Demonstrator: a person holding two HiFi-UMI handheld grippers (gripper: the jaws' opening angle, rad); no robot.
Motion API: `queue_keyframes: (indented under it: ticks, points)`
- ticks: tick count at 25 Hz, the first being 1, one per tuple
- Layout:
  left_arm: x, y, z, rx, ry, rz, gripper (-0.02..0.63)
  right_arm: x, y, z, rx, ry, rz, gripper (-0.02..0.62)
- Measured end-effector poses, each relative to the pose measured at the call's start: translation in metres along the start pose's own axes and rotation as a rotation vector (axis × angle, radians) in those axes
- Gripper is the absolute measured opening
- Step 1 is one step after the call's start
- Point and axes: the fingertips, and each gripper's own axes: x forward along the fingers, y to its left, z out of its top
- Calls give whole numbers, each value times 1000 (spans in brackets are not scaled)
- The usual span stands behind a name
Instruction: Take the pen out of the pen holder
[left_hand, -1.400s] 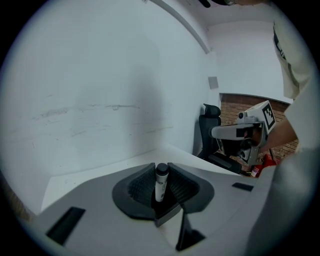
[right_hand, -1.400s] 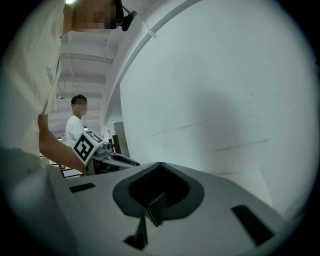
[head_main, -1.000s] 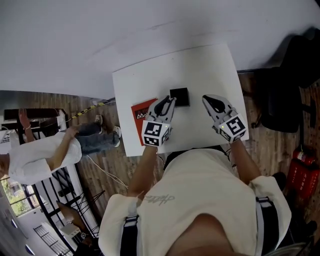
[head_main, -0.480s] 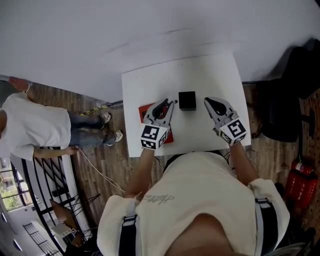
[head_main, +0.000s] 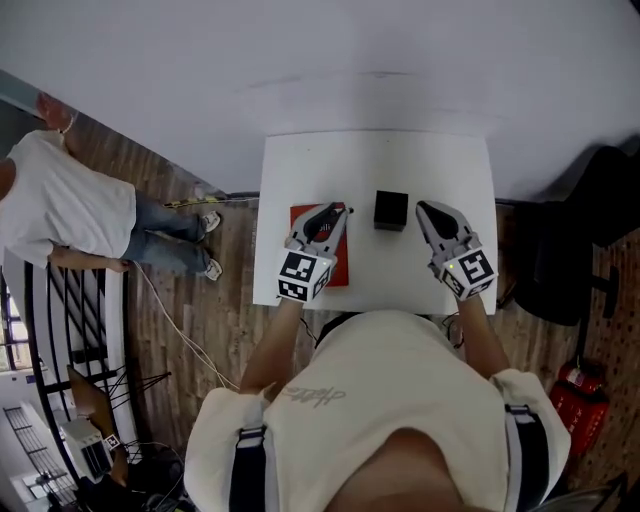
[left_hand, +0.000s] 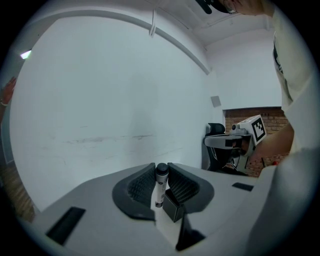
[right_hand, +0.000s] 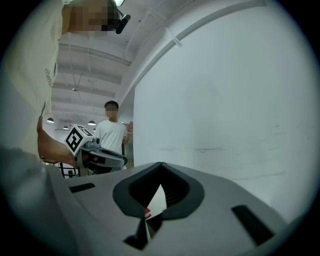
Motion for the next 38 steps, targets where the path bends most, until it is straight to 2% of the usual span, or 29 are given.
queue_keyframes:
  ticks: [6, 16, 38]
  points:
    - [-16, 23, 2, -10, -9, 47, 86, 16, 5, 14, -27, -6, 26, 8]
    - [-22, 44, 6, -15, -30, 66, 86, 31, 12, 26, -52, -11, 37, 8]
    - [-22, 35, 0, -13, -15, 45, 86, 21, 19, 23, -54, 1, 31, 6]
